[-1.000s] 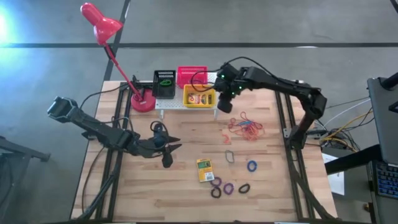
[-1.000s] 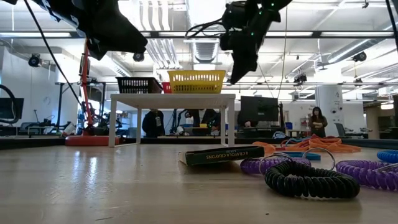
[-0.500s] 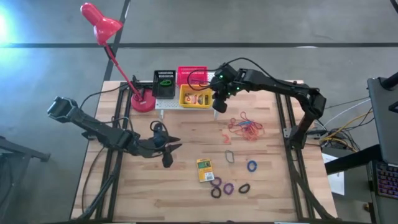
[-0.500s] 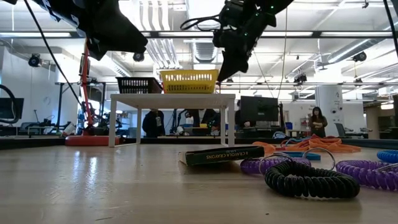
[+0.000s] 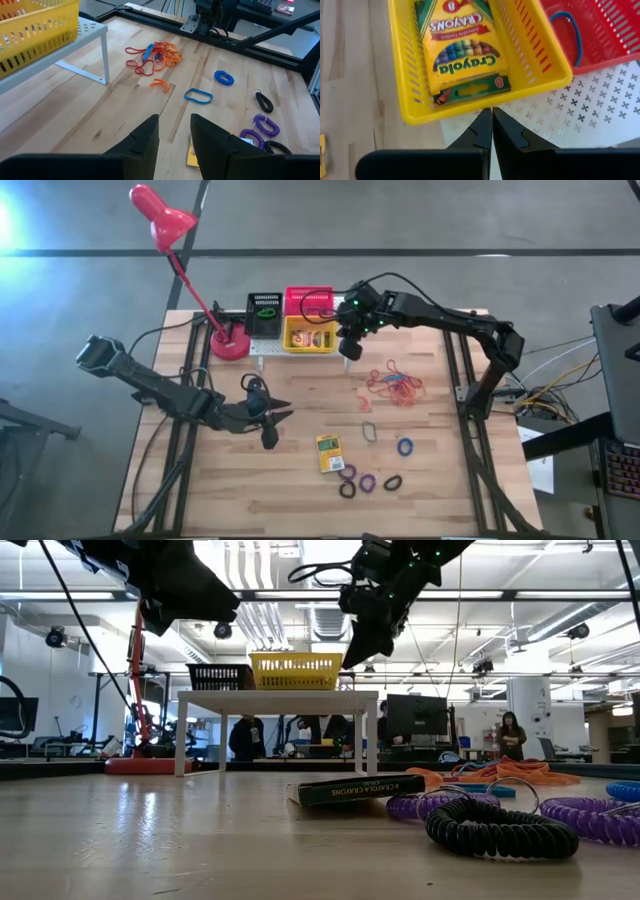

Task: Pick & Place Office Desk Supplies
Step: Adjust the bins on the shelf, then put the orange rubber band into the red bin on the shelf on the shelf

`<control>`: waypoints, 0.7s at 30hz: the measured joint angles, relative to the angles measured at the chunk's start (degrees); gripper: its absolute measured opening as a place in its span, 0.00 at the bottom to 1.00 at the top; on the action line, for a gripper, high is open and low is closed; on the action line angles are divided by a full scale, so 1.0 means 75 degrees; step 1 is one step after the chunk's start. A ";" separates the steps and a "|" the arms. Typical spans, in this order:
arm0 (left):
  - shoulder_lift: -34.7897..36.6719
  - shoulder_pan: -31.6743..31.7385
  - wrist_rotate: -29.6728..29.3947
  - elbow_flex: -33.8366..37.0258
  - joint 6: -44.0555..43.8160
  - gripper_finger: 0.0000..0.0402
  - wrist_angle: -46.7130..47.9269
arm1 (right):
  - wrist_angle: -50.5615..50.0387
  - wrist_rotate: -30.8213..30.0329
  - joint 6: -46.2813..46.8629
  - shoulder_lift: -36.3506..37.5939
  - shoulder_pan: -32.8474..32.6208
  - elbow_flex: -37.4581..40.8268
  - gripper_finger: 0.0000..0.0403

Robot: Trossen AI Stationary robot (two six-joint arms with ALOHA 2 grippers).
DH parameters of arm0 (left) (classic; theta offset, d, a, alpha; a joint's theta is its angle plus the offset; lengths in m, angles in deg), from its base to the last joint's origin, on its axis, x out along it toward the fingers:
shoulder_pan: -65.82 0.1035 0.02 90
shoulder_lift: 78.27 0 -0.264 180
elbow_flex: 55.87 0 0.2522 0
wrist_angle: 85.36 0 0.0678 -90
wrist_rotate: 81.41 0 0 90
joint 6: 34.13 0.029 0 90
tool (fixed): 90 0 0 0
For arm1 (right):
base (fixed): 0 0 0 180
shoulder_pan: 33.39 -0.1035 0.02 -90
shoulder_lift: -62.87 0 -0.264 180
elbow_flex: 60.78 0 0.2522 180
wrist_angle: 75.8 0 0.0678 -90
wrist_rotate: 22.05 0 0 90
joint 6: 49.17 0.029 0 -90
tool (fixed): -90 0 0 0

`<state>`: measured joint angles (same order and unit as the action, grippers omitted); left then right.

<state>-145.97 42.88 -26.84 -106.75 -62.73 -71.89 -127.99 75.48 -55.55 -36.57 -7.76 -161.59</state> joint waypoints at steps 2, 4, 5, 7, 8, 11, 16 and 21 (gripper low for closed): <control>0.0000 0.0000 0.0001 0.0000 -0.0001 0.29 -0.0006 | -0.0127 -0.0005 -0.0008 0.0007 0.0000 0.0000 0.03; 0.0000 0.0000 -0.0002 0.0000 -0.0003 0.29 -0.0012 | -0.0294 -0.0067 -0.0031 0.0079 -0.0004 0.0000 0.03; 0.0000 0.0000 -0.0002 0.0000 -0.0003 0.29 -0.0014 | -0.0392 -0.0201 -0.0031 0.0143 -0.0032 0.0000 0.03; 0.0000 0.0000 -0.0002 0.0000 -0.0002 0.29 -0.0012 | -0.0712 -0.0604 -0.0029 0.0320 -0.0122 0.0000 0.03; 0.0000 0.0000 -0.0002 0.0000 -0.0003 0.29 -0.0013 | -0.0878 -0.0867 -0.0002 0.0434 -0.0191 0.0029 0.03; 0.0000 0.0000 -0.0002 0.0000 -0.0002 0.29 -0.0012 | -0.0995 -0.1348 0.0163 0.0931 -0.0532 0.0582 0.03; 0.0000 0.0000 -0.0092 0.0012 0.0051 0.29 0.0000 | -0.0565 -0.1411 0.1245 0.2015 -0.1347 0.2571 0.03; 0.0000 0.0003 -0.0345 0.0015 0.0535 0.29 -0.0045 | 0.0614 -0.1409 0.2628 0.2811 -0.2260 0.4615 0.03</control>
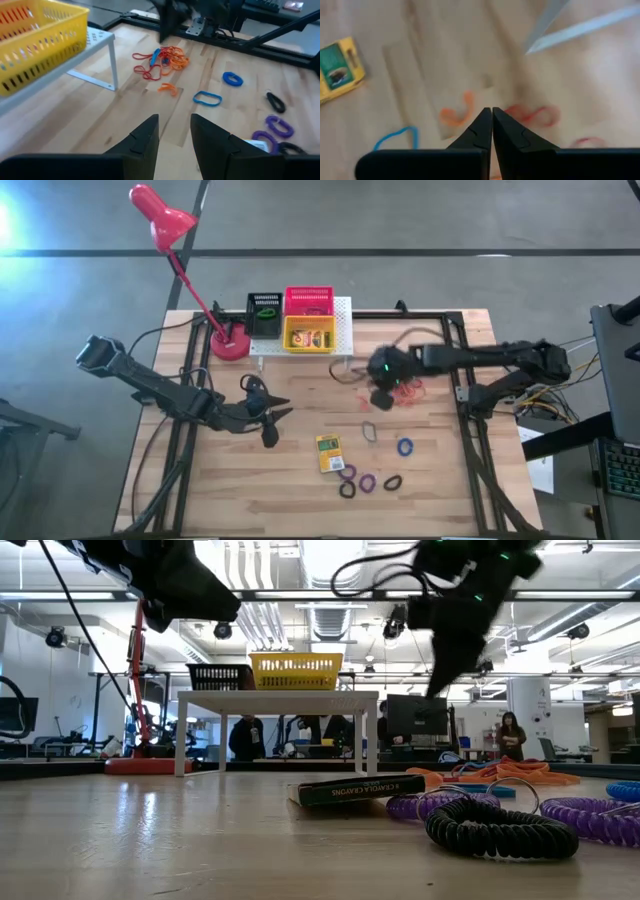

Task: Pick & Place Office Desk Supplies
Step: Put the orange rubber band into the red bin on the shelf on the shelf

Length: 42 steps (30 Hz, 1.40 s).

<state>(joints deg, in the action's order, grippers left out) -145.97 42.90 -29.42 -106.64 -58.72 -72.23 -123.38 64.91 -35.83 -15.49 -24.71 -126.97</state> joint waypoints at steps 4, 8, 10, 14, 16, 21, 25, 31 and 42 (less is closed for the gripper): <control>0.0000 0.0003 -0.0199 0.0000 0.0255 0.29 -0.0024 | 0.1391 0.0005 0.0836 0.0096 -0.0515 0.1152 0.07; 0.0000 0.0017 -0.0224 0.0000 0.0258 0.29 -0.0081 | 0.2584 0.0003 0.1209 -0.0187 -0.0709 0.1814 0.18; -0.0003 0.0018 -0.0224 0.0000 0.0258 0.29 -0.0087 | 0.3162 -0.0047 0.1155 -0.0355 -0.0727 0.1993 0.24; -0.0003 0.0020 -0.0223 0.0000 0.0278 0.29 -0.0150 | 0.3952 -0.0260 0.0658 -0.0749 -0.0722 0.2178 0.33; -0.0003 0.0020 -0.0224 0.0000 0.0278 0.29 -0.0188 | 0.4100 -0.0278 0.0399 -0.0989 -0.0723 0.2171 0.35; -0.0003 0.0023 -0.0223 0.0000 0.0260 0.29 -0.0231 | 0.4167 -0.0607 0.0223 -0.1658 -0.0726 0.2121 0.34; -0.0003 0.0027 -0.0223 0.0000 0.0250 0.29 -0.0323 | 0.4265 -0.0682 0.0163 -0.2019 -0.0727 0.2007 0.25; -0.0003 0.0116 -0.0225 0.0000 0.0280 0.29 -0.0403 | 0.4175 -0.0325 -0.0010 -0.1986 -0.0817 0.1774 0.04; -0.0009 0.0204 -0.0224 0.0293 0.0300 0.29 -0.0679 | 0.4811 0.2378 -0.1088 -0.1459 -0.1030 0.0109 0.02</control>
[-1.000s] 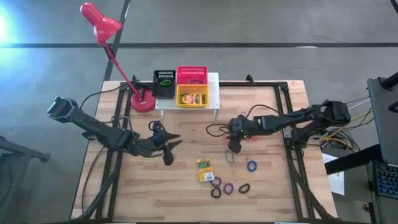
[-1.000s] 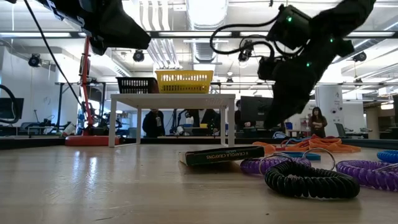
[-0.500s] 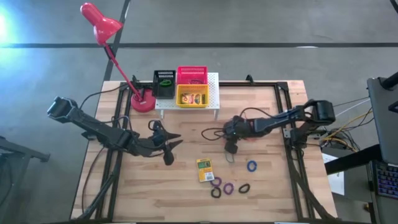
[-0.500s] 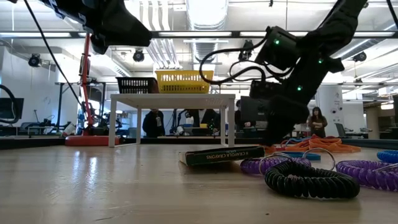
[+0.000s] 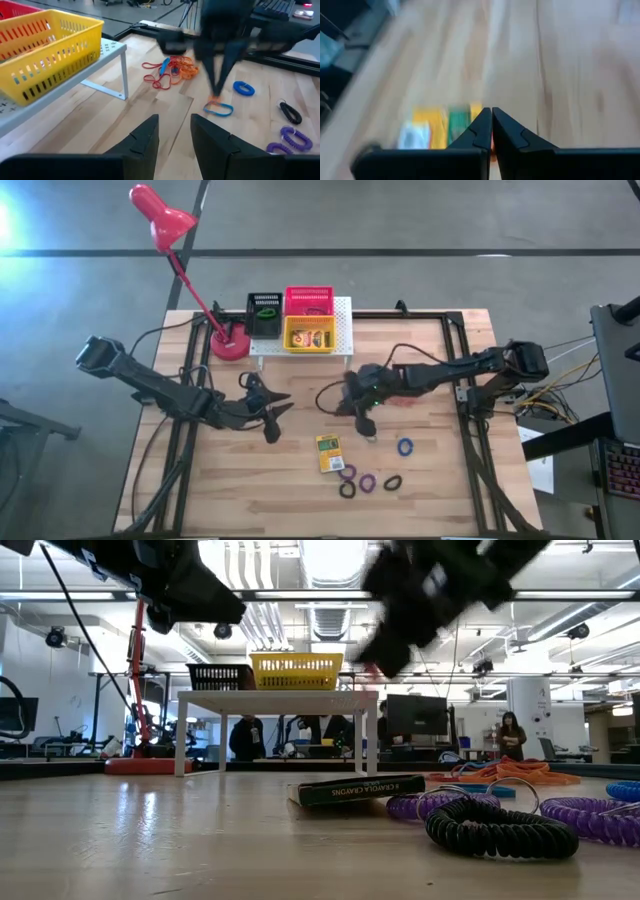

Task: Pick & Place Office Desk Supplies
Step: Put the orange rubber band into the red bin on the shelf on the shelf

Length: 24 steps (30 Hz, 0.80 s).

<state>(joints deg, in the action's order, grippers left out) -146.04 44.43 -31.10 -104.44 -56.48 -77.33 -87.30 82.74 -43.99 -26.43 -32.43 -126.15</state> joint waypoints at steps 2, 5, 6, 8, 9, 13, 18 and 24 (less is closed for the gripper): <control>0.0000 0.0000 0.0001 0.0163 -0.0011 0.29 -0.0232 | 0.0061 -0.0190 -0.0297 -0.0041 0.0013 -0.0551 0.02; 0.0000 0.0000 0.0001 0.0402 -0.0016 0.29 -0.0712 | 0.0041 -0.1208 -0.0843 -0.0146 0.0105 -0.1463 0.02; 0.0000 0.0000 0.0005 0.0470 -0.0018 0.29 -0.0816 | 0.0035 -0.1598 -0.1016 -0.0211 0.0170 -0.1808 0.02; 0.0000 0.0000 0.0022 0.0605 -0.0021 0.29 -0.1014 | 0.0001 -0.2163 -0.1351 -0.0362 0.0388 -0.2487 0.02; 0.0000 -0.0007 0.0030 0.0656 -0.0021 0.29 -0.1109 | -0.0015 -0.2306 -0.1494 -0.0487 0.0539 -0.2833 0.02; 0.0000 -0.0086 0.0122 0.0679 -0.0021 0.29 -0.1160 | -0.0462 -0.2396 -0.1786 -0.1169 0.1324 -0.4212 0.02; 0.0009 -0.0269 0.0238 0.0546 0.0067 0.29 -0.1021 | -0.1496 -0.2403 -0.1703 -0.2306 0.2287 -0.5773 0.02; 0.0009 -0.0291 0.0237 0.0543 0.0127 0.29 -0.0975 | -0.2886 -0.2408 -0.1514 -0.3603 0.3027 -0.7316 0.02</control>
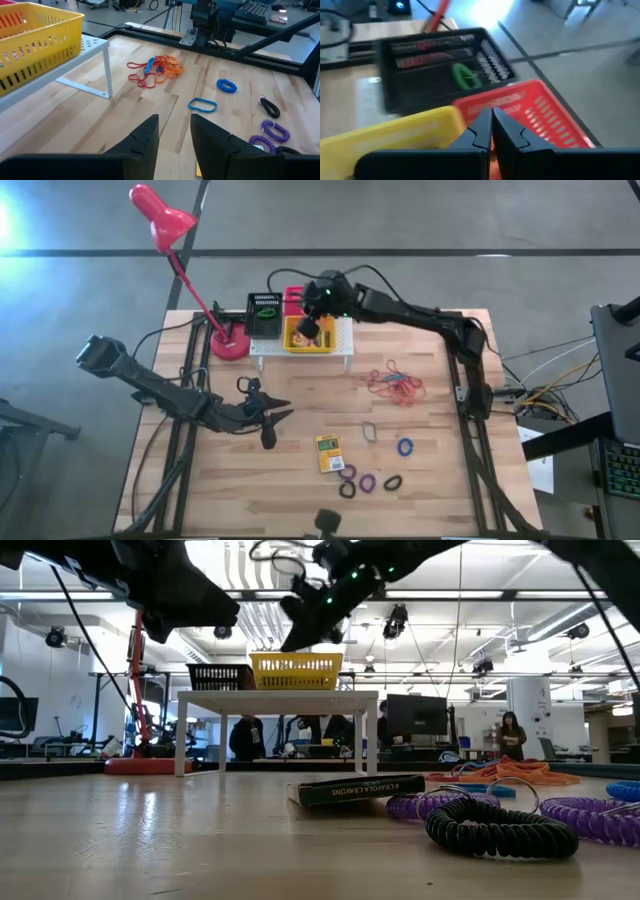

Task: Pick & Place Office Desk Supplies
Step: Put the orange rubber band into the red bin on the shelf on the shelf, then put the left purple spring keychain into the black bin on the shelf

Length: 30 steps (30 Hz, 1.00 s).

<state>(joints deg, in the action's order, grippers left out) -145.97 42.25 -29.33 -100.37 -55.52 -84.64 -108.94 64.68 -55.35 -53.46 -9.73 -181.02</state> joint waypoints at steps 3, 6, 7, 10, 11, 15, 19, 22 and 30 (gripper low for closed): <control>0.0000 0.0029 0.0001 -0.0003 0.0047 0.29 -0.0045 | -0.0686 0.0004 0.0005 -0.0493 0.0174 -0.0769 0.02; 0.0015 0.0082 0.0000 -0.0009 0.0085 0.29 -0.0116 | -0.1371 -0.0018 0.0116 -0.0921 0.0254 -0.1527 0.02; 0.0015 0.0095 -0.0003 -0.0009 0.0085 0.29 -0.0116 | -0.1644 -0.0024 0.0180 -0.1019 0.0274 -0.1773 0.02; 0.0015 0.0140 0.0000 -0.0006 0.0082 0.29 -0.0113 | -0.2457 -0.0032 0.0174 -0.1239 0.0336 -0.2425 0.04; 0.0015 0.0166 0.0000 -0.0006 0.0083 0.29 -0.0116 | -0.2760 -0.0038 0.0172 -0.1274 0.0368 -0.2576 0.05; 0.0015 0.0192 0.0000 -0.0023 0.0079 0.29 -0.0149 | -0.3397 -0.0213 0.0029 -0.1332 0.0477 -0.2962 0.16; 0.0015 0.0189 0.0000 -0.0102 -0.0035 0.29 -0.0166 | -0.3809 -0.0396 -0.0271 -0.0921 0.0502 -0.3152 0.26; 0.0020 0.0175 0.0000 -0.0119 -0.0337 0.29 -0.0226 | -0.4536 -0.0420 -0.0278 -0.0371 0.0325 -0.3086 0.30; 0.0012 -0.0003 0.0003 -0.0119 -0.0369 0.29 -0.0267 | -0.5902 -0.0808 0.0226 0.1845 -0.1360 -0.0787 0.23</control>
<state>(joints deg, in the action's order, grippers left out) -145.89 42.23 -29.30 -101.27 -58.29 -86.64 -153.21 58.62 -53.65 -39.62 -19.94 -186.92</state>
